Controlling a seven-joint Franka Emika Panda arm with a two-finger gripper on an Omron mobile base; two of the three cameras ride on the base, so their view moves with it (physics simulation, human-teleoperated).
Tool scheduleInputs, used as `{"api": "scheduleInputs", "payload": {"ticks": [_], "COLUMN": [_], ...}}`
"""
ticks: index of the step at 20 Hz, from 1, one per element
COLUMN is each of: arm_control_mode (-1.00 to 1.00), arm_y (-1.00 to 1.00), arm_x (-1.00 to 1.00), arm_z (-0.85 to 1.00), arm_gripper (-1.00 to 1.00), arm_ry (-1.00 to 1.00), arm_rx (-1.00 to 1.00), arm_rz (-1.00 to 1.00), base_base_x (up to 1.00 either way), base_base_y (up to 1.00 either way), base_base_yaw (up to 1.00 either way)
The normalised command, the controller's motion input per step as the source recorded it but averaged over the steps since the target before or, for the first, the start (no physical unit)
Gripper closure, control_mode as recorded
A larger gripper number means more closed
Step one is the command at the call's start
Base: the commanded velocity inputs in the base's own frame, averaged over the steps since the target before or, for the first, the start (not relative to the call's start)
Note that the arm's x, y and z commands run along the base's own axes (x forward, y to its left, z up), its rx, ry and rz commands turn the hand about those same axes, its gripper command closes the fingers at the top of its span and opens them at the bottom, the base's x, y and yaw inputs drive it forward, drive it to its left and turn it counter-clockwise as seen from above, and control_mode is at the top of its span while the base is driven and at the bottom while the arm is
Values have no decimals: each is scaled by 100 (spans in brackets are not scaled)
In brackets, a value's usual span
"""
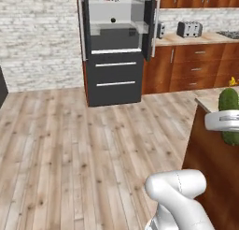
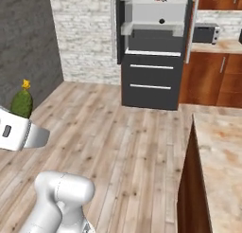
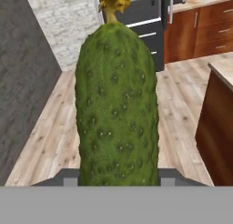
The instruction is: Transport the fish and cucumber to the fridge. Place the fish on the rack containing meat and place the cucumber on the rack containing the vegetable, ensuring meats and vegetables are on different racks.
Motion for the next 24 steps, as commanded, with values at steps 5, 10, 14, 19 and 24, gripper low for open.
{"api": "scheduleInputs", "payload": {"ticks": [5, 10, 14, 19, 24], "arm_control_mode": [100, 100, 100, 100, 100], "arm_y": [0, 0, 0, 0, 0], "arm_x": [0, 0, 0, 0, 0], "arm_z": [0, 0, 0, 0, 0], "arm_gripper": [100, 100, 100, 100, 100], "arm_ry": [0, 0, 0, 0, 0], "arm_rx": [0, 0, 0, 0, 0], "arm_rz": [0, 0, 0, 0, 0], "base_base_x": [100, 100, 100, 100, 100], "base_base_y": [-19, -7, -19, -46, -50], "base_base_yaw": [0, 0, 0, 0, 0]}}
